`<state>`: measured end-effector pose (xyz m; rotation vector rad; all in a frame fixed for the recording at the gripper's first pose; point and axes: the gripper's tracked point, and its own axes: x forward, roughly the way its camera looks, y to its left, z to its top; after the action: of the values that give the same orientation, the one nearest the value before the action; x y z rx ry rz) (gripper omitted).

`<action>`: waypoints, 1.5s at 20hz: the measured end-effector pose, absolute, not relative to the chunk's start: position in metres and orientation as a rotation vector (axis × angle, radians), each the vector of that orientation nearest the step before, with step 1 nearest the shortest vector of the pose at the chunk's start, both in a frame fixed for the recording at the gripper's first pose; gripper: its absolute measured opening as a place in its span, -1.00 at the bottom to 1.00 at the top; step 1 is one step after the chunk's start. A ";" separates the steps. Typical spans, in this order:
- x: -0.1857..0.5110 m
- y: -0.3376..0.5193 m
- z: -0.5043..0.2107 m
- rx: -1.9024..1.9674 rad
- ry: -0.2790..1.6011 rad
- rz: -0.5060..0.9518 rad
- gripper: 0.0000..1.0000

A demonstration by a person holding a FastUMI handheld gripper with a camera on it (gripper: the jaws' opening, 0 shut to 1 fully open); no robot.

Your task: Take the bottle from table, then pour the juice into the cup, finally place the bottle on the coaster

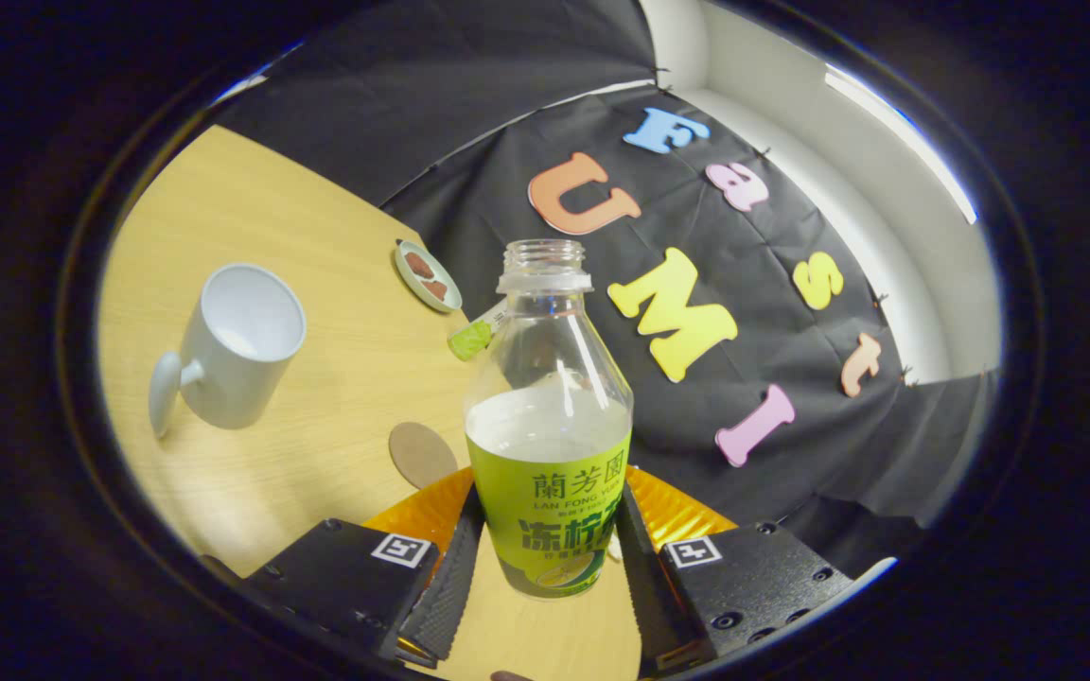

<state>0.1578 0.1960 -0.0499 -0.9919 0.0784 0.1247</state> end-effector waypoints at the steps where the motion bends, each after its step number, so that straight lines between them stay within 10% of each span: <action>1: 0.157 0.199 -0.051 -1.034 0.065 0.121 0.51; 30: 0.143 0.246 -0.032 -1.648 -0.165 0.054 0.51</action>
<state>0.1431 0.2457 -0.0318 -1.6484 -0.1653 0.0540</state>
